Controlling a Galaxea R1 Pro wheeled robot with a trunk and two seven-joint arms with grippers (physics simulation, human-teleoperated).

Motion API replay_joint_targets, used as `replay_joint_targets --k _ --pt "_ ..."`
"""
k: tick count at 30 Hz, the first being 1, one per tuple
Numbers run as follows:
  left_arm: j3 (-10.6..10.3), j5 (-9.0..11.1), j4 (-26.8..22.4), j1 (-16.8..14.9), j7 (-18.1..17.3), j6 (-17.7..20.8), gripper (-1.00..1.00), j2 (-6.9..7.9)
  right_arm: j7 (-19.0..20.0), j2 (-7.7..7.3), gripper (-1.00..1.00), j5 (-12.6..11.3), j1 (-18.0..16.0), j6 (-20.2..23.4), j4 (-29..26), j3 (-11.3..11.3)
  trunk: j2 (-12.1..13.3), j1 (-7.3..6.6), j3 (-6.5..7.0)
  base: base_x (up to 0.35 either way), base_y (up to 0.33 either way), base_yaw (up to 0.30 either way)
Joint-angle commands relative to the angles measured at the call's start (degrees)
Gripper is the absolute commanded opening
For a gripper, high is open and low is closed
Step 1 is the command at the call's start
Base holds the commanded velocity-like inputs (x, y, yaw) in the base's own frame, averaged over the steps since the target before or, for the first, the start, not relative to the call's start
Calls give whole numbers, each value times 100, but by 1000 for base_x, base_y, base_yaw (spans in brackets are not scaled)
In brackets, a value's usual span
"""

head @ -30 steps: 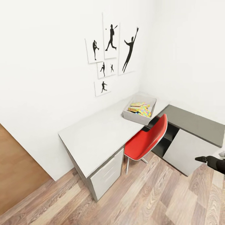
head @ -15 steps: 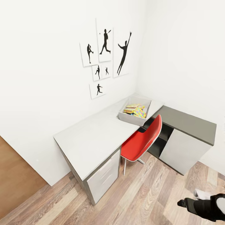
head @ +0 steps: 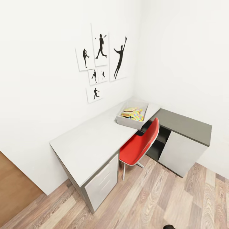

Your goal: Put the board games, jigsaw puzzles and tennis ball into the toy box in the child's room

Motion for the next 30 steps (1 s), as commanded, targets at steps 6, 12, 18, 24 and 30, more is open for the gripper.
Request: replay_joint_targets --k 6,12,18,24,30 --pt "50 -345 169 -1 194 -84 100 2 715 923 100 606 -685 -1208 2294 536 -12 4 40 0 0 -115" --pt "51 -403 201 0 238 -116 100 6 937 1103 100 766 -834 -1514 2771 630 -12 4 92 0 0 -121" --pt "53 -432 212 1 253 -127 100 17 1013 1153 100 819 -895 -1629 2927 661 -12 4 143 0 0 -132" --pt "76 -413 215 2 265 -130 100 52 1038 1162 100 834 -924 -1679 2972 668 -12 4 194 0 0 -140" --pt "105 -377 228 -2 274 -127 100 146 1045 1162 100 841 -930 -1785 2996 672 -12 4 245 0 0 -143"
